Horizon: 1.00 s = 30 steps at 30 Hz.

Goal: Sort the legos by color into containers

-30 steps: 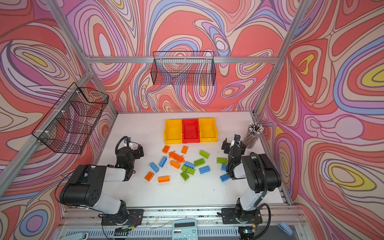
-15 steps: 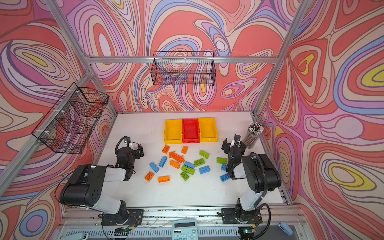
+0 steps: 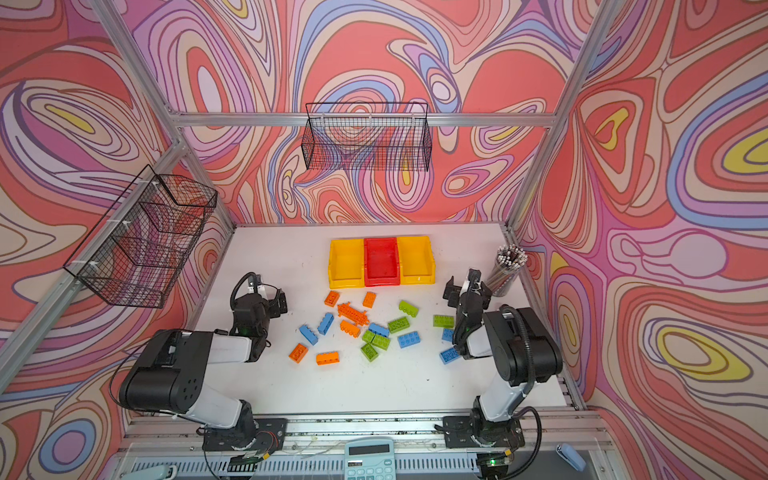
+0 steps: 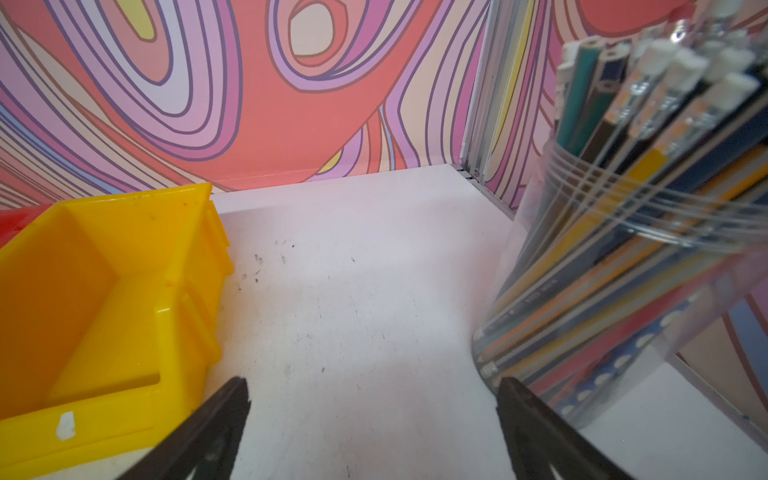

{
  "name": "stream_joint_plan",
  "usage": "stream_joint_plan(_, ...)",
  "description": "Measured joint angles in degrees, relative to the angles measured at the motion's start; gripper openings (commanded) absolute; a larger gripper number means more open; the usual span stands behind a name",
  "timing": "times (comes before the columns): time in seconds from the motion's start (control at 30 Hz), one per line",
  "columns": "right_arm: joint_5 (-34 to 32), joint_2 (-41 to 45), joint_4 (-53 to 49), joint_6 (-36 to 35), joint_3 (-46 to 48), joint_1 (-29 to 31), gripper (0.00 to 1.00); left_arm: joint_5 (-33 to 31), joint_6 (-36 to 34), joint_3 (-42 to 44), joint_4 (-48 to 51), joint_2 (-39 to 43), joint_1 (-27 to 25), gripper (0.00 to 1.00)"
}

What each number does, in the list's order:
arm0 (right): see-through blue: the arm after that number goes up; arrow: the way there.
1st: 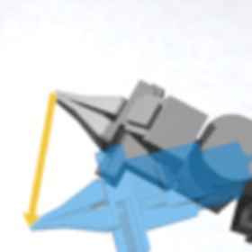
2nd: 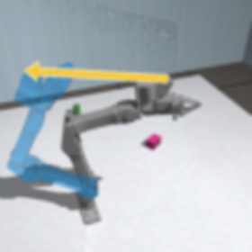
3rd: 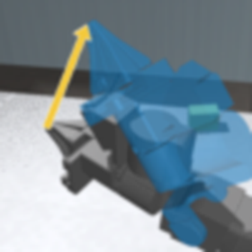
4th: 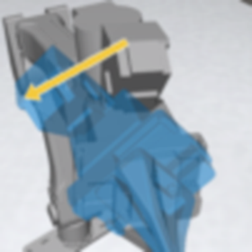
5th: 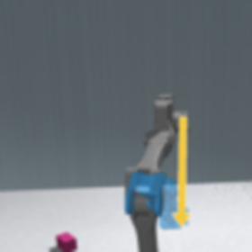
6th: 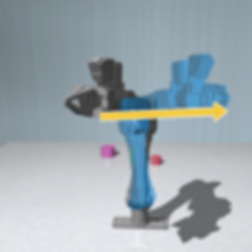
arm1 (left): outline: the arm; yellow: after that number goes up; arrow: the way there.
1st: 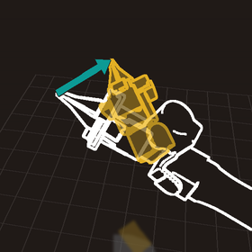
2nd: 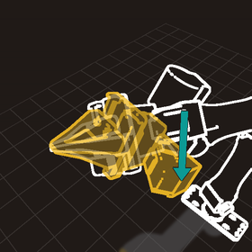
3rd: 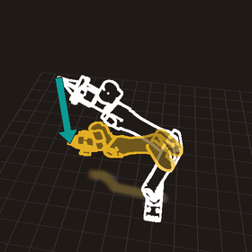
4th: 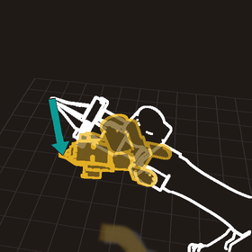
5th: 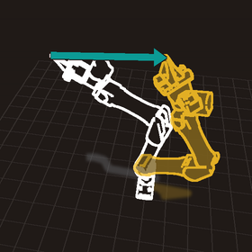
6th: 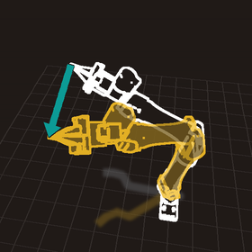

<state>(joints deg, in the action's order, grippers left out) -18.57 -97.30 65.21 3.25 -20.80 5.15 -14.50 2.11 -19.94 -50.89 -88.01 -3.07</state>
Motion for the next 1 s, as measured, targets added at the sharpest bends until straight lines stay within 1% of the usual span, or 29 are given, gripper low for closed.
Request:
stream_joint_plan(0.33, -0.09, 0.0, -0.22, 0.02, -0.09, 0.0, 0.98, 0.15, 0.0, 0.0, 0.0, 0.0, 0.0, 1.0)
stream_joint_plan(0.4, -0.81, 0.63, -3.58, 0.09, -1.44, 0.0, 0.98, 0.2, 0.0, -0.04, 0.02, 0.0, 0.0, 1.0)
stream_joint_plan(0.47, -2.27, 2.34, -11.23, 0.57, -5.68, 0.02, 0.98, 0.35, 0.0, -0.13, 0.0, 0.0, 0.0, 1.0)
stream_joint_plan(0.63, -7.04, 6.88, -32.13, 3.65, -22.51, 0.35, 0.98, 0.85, -0.31, -0.66, 1.09, 0.31, 0.0, 1.0)
stream_joint_plan(0.77, -9.79, 9.31, -47.06, 8.31, -31.12, 0.68, 0.98, 0.48, -1.03, -1.99, 5.46, 4.52, -0.98, 1.0)
stream_joint_plan(0.87, -9.05, 9.42, -57.13, 12.07, -33.83, 0.83, 0.94, -2.23, -3.15, -2.05, 6.23, 9.14, -4.42, 1.0)
stream_joint_plan(1.0, -6.95, 9.05, -68.61, 15.93, -33.46, 1.84, 0.92, -6.25, -7.08, -2.19, 6.6, 13.4, -12.74, 1.0)
